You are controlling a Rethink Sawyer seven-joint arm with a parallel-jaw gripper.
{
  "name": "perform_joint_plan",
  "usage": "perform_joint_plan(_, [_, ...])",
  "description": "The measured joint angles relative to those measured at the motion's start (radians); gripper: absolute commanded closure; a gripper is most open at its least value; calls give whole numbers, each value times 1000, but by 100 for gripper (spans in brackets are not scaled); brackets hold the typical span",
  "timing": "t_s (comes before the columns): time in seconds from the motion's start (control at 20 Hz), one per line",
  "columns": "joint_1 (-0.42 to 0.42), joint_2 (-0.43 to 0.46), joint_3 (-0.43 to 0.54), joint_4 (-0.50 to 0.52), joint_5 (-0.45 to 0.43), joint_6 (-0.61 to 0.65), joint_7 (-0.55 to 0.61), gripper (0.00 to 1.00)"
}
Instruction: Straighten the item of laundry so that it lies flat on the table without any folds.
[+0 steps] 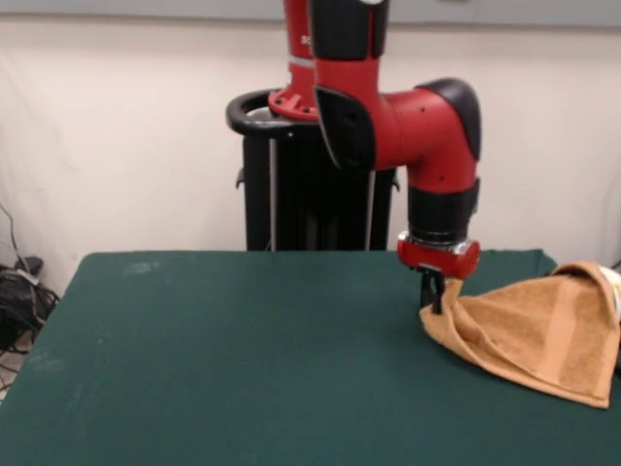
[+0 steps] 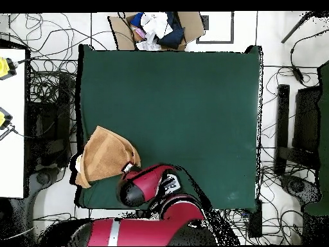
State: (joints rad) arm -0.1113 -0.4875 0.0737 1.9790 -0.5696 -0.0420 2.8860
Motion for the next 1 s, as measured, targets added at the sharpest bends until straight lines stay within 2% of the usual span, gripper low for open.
perform_joint_plan(0.2, [-53,-4,31,4,-38,-2,0,100])
perform_joint_plan(0.45, [-157,-5,102,6,-82,16,0,100])
perform_joint_plan(0.75, [-276,-20,176,5,-107,83,-7,100])
perform_joint_plan(0.8, [-317,-30,197,6,-118,117,-9,100])
perform_joint_plan(1.0, [-369,-41,227,6,-130,165,-10,100])
